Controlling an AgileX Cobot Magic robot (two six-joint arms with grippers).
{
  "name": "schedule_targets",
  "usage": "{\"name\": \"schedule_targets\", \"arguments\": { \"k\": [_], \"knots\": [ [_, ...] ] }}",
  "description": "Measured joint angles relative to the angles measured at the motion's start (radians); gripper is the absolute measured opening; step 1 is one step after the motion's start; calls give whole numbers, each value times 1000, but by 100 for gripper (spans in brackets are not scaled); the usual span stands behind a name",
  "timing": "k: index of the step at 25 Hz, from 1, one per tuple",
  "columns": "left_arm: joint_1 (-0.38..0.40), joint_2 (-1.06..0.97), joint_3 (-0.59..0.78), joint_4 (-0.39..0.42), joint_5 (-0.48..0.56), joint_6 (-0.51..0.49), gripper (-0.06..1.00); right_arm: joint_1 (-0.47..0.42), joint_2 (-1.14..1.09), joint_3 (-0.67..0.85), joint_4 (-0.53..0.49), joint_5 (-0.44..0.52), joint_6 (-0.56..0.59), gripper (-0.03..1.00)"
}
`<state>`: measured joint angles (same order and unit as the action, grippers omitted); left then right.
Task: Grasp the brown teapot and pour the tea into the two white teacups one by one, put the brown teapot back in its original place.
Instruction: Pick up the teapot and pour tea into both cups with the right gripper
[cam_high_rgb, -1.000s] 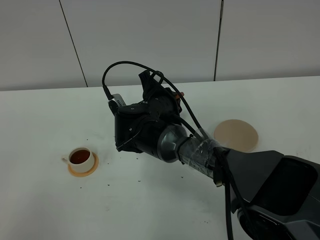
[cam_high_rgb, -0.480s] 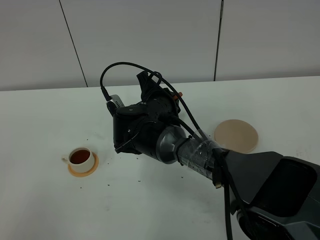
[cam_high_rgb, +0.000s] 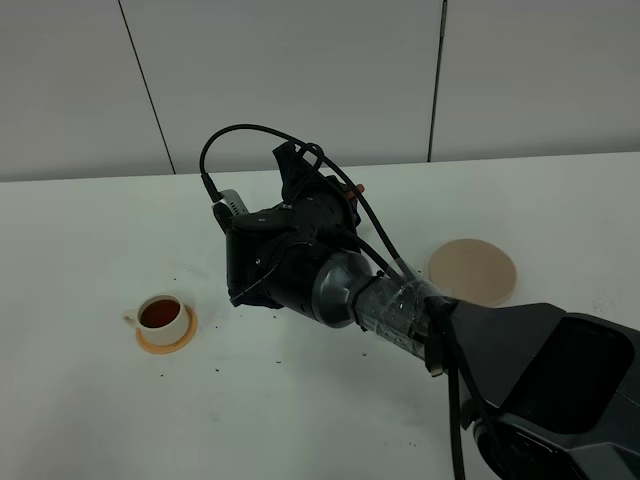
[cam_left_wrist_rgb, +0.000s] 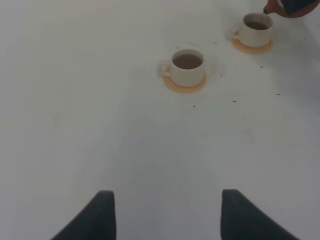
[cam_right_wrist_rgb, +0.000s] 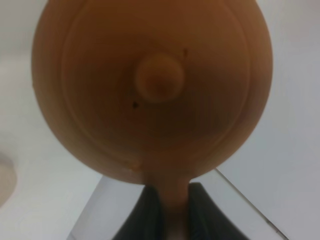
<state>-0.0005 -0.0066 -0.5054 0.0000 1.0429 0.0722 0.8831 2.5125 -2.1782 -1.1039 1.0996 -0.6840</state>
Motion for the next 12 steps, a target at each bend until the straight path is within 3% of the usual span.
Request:
{"name": "schedule_targets", "arguments": {
  "k": [12],
  "knots": [
    [0,0,0,0,0,0,53,0,0,0,-15,0,-3,9]
  ]
}}
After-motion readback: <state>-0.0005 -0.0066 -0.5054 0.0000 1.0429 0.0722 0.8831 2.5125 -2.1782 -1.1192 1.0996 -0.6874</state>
